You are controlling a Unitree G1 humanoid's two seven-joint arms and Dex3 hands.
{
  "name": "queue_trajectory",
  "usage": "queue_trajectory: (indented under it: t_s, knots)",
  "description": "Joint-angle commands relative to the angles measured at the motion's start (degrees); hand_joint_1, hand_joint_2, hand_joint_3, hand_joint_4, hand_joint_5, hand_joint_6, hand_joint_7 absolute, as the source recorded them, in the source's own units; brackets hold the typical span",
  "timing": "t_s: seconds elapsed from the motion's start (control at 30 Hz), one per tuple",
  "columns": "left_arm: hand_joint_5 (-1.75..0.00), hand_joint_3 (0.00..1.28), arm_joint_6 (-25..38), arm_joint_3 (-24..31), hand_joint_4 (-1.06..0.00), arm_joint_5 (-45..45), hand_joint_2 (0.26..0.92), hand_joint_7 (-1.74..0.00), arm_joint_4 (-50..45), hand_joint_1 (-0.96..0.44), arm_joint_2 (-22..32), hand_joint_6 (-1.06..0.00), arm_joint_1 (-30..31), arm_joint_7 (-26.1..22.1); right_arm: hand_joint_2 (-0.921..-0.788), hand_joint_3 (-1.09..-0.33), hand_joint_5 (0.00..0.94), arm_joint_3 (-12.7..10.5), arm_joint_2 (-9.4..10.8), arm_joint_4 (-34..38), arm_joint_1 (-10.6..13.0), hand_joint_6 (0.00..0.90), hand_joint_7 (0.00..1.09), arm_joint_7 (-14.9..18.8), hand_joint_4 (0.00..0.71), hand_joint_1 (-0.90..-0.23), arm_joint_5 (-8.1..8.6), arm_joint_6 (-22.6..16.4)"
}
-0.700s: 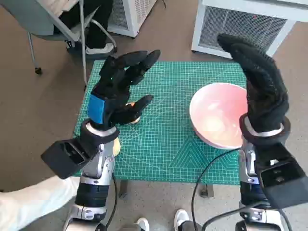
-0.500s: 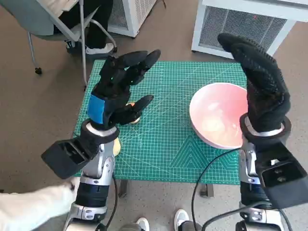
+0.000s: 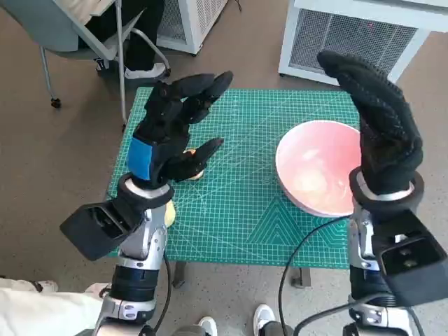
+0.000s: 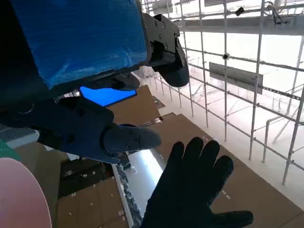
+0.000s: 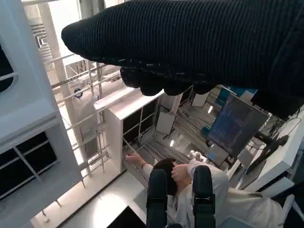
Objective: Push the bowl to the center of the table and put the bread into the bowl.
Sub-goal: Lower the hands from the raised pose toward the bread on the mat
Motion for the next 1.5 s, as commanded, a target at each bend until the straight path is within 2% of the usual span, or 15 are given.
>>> queue_trajectory:
  t_s: [0.03,0.27,0.4,0.47,0.6,0.7,0.93,1.07,1.27,1.5]
  knots:
    - [0.00,0.29,-0.30,-0.09,-0.48,0.15,0.921,-0.77,-1.27,-0.36,0.10,-0.20,0.15,0.15,-0.921,-0.762,0.000,-0.51,-0.63,0.29,1.79,-0.001,0.67,0.32,0.267,-0.567,-0.39,-0.53]
    - [0.00,0.29,-0.56,-0.20,-0.48,0.62,0.921,-0.76,-1.49,-0.35,-0.13,-0.20,0.59,0.53,-0.921,-0.764,0.001,-1.73,-1.14,1.22,2.43,-0.001,0.67,-0.18,0.269,-0.556,-1.06,-2.15]
    - [0.00,0.29,-0.61,-0.35,-0.48,0.74,0.921,-0.76,-1.60,-0.35,-0.24,-0.20,0.80,0.66,-0.921,-0.767,0.002,-3.87,-2.64,5.18,2.13,-0.001,0.65,-0.60,0.271,-0.544,-1.48,-4.52]
    - [0.00,0.29,-0.64,-0.38,-0.48,0.75,0.921,-0.76,-1.68,-0.35,-0.17,-0.20,0.93,0.69,-0.921,-0.773,0.003,-5.74,-3.97,9.24,1.61,-0.001,0.65,-1.65,0.273,-0.537,-2.29,-6.20]
    - [0.00,0.29,-0.40,-0.34,-0.48,0.33,0.921,-0.76,-2.02,-0.35,-0.08,-0.20,1.22,0.59,-0.921,-0.788,0.006,-9.27,-5.80,15.71,1.50,-0.001,0.63,-5.95,0.279,-0.525,-5.39,-7.87]
    - [0.00,0.29,-0.23,-0.14,-0.48,-0.01,0.921,-0.76,-2.40,-0.35,-0.05,-0.20,1.53,0.68,-0.921,-0.794,0.006,-11.80,-7.10,20.56,1.92,-0.001,0.62,-10.27,0.280,-0.521,-7.59,-7.51]
    - [0.00,0.29,-0.29,0.19,-0.48,-0.28,0.921,-0.75,-2.67,-0.35,-0.37,-0.20,1.92,1.07,-0.921,-0.804,0.004,-14.83,-9.49,31.95,2.12,0.008,0.61,-17.83,0.278,-0.521,-9.48,-6.44]
    - [0.00,0.29,-0.42,0.32,-0.48,-0.06,0.921,-0.75,-2.63,-0.35,-0.54,-0.21,2.08,1.52,-0.921,-0.801,0.003,-15.29,-10.51,40.14,1.80,0.032,0.59,-19.82,0.279,-0.526,-9.10,-7.41]
    - [0.00,0.29,-0.60,0.37,-0.48,0.13,0.921,-0.75,-2.53,-0.35,-0.39,-0.21,2.25,1.95,-0.921,-0.814,0.001,-15.10,-10.78,48.79,1.44,0.055,0.52,-20.14,0.273,-0.501,-7.92,-6.88]
    - [0.00,0.29,-0.32,0.52,-0.48,0.33,0.921,-0.74,-2.80,-0.34,0.01,-0.22,2.42,2.25,-0.921,-0.851,0.000,-15.02,-8.83,55.06,0.84,0.047,0.47,-19.67,0.243,-0.462,-6.53,-4.60]
